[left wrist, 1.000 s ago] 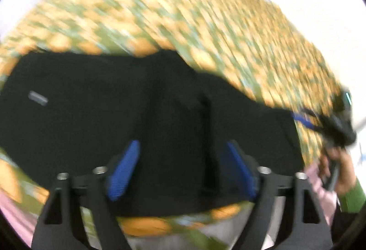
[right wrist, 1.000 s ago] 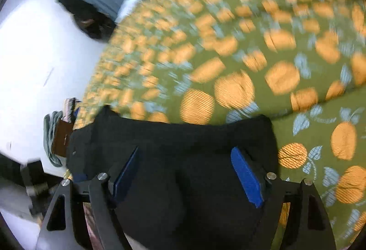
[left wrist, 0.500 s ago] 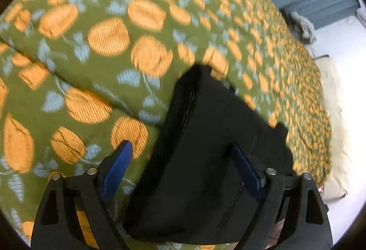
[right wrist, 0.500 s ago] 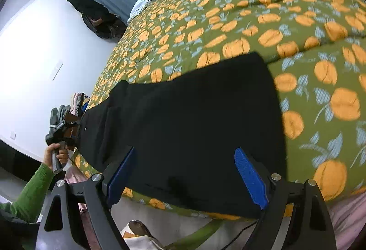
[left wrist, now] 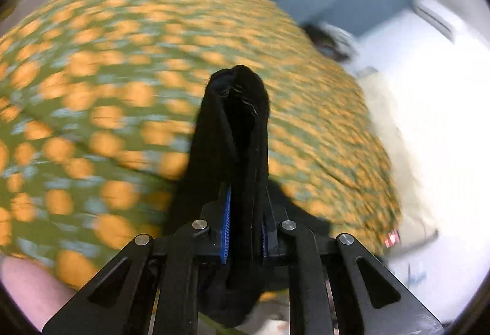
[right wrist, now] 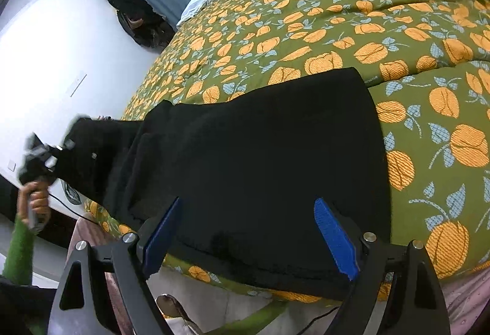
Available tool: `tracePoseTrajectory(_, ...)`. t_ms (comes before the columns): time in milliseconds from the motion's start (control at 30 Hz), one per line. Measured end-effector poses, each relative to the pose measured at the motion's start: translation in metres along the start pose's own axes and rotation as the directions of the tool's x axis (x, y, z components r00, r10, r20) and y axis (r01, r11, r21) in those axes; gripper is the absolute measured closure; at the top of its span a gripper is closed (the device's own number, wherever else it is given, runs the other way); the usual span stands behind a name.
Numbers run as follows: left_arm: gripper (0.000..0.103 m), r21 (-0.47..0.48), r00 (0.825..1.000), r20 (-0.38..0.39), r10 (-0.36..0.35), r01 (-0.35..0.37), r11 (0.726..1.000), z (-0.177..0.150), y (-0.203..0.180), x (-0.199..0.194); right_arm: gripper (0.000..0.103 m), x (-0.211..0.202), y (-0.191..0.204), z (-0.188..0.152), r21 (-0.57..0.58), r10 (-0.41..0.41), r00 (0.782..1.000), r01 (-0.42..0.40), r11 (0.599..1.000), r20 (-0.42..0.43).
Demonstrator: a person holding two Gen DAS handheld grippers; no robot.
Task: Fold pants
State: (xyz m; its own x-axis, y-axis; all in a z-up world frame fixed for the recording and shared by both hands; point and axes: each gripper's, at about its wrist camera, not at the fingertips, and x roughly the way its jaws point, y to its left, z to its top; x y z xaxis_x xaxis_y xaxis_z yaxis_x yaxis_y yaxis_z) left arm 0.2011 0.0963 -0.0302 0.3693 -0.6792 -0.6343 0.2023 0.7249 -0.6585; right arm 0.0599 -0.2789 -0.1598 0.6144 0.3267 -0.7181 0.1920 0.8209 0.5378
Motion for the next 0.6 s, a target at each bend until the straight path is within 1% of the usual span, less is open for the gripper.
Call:
tracePoseTrajectory(33, 0.091, 0.03, 1.0, -0.011, -0.016, 0.016, 0.999, -0.003, -0.016, 0.005, 0.016, 0.001, 0.0, 0.0, 0.0, 0.003, 1.0, -0.003, 1.0, 0.0)
tracePoseTrajectory(67, 0.092, 0.087, 0.998, -0.037, -0.044, 0.047, 0.995, -0.011, -0.047, 0.023, 0.016, 0.001, 0.0, 0.001, 0.001, 0.007, 1.0, -0.007, 1.0, 0.002)
tracePoseTrajectory(100, 0.093, 0.109, 0.997, -0.051, -0.056, 0.061, 0.992, -0.017, -0.058, 0.029, 0.016, 0.002, -0.001, 0.002, 0.002, 0.01, 1.0, -0.01, 1.0, 0.004)
tracePoseTrajectory(133, 0.093, 0.146, 0.995, -0.074, -0.06, 0.07, 0.987, -0.025, -0.076, 0.043, 0.016, 0.002, -0.001, 0.002, 0.003, 0.012, 1.0, -0.012, 1.0, 0.006)
tracePoseTrajectory(167, 0.093, 0.202, 0.994, -0.102, -0.039, 0.059, 0.978, -0.04, -0.1, 0.072, 0.016, 0.002, -0.002, 0.002, 0.006, 0.017, 1.0, -0.017, 1.0, 0.01)
tracePoseTrajectory(200, 0.093, 0.221, 0.992, -0.121, -0.026, 0.053, 0.974, -0.047, -0.109, 0.087, 0.016, 0.001, -0.003, 0.001, 0.007, 0.02, 1.0, -0.02, 1.0, 0.012)
tracePoseTrajectory(233, 0.093, 0.245, 0.984, -0.178, -0.02, 0.064, 0.968, -0.066, -0.122, 0.121, 0.016, 0.0, -0.004, 0.001, 0.009, 0.022, 1.0, -0.022, 1.0, 0.016)
tracePoseTrajectory(267, 0.092, 0.257, 0.976, -0.217, -0.015, 0.072, 0.964, -0.079, -0.129, 0.142, 0.016, -0.001, -0.004, 0.0, 0.01, 0.023, 1.0, -0.023, 1.0, 0.019)
tracePoseTrajectory(300, 0.092, 0.274, 0.967, -0.256, 0.01, 0.063, 0.96, -0.091, -0.135, 0.164, 0.016, -0.002, -0.005, 0.0, 0.012, 0.026, 0.999, -0.026, 1.0, 0.022)
tracePoseTrajectory(333, 0.092, 0.32, 0.949, -0.305, 0.08, 0.023, 0.947, -0.108, -0.142, 0.192, 0.016, -0.004, -0.006, -0.001, 0.013, 0.025, 0.999, -0.026, 1.0, 0.027)
tracePoseTrajectory(367, 0.092, 0.343, 0.94, -0.324, 0.11, 0.008, 0.939, -0.117, -0.147, 0.203, 0.016, -0.006, -0.007, -0.002, 0.014, 0.025, 0.999, -0.025, 1.0, 0.034)
tracePoseTrajectory(400, 0.092, 0.346, 0.935, -0.341, 0.098, 0.027, 0.938, -0.125, -0.152, 0.205, 0.016, -0.01, -0.007, -0.003, 0.014, 0.024, 0.999, -0.025, 1.0, 0.043)
tracePoseTrajectory(433, 0.092, 0.337, 0.936, -0.345, 0.065, 0.059, 0.94, -0.129, -0.155, 0.197, 0.016, -0.015, -0.008, -0.004, 0.013, 0.03, 0.998, -0.031, 0.999, 0.061)
tracePoseTrajectory(467, 0.088, 0.325, 0.943, -0.334, -0.003, 0.118, 0.939, -0.127, -0.159, 0.181, 0.016, -0.02, -0.007, -0.005, 0.008, 0.042, 0.996, -0.043, 0.999, 0.076)
tracePoseTrajectory(500, 0.081, 0.328, 0.948, -0.318, -0.02, 0.13, 0.936, -0.125, -0.157, 0.171, 0.016, -0.025, -0.006, -0.006, -0.004, 0.065, 0.993, -0.065, 0.998, 0.094)
tracePoseTrajectory(533, 0.076, 0.341, 0.96, -0.28, -0.029, 0.128, 0.932, -0.119, -0.155, 0.153, 0.016, -0.031, -0.001, -0.008, -0.032, 0.098, 0.989, -0.095, 0.995, 0.109)
tracePoseTrajectory(567, 0.065, 0.357, 0.978, -0.206, -0.013, 0.088, 0.93, -0.108, -0.15, 0.128, 0.016, -0.033, 0.005, -0.009, -0.063, 0.133, 0.985, -0.127, 0.99, 0.113)
tracePoseTrajectory(600, 0.058, 0.36, 0.986, -0.168, 0.002, 0.06, 0.931, -0.104, -0.146, 0.118, 0.016, -0.034, 0.013, -0.009, -0.1, 0.18, 0.978, -0.17, 0.98, 0.107)
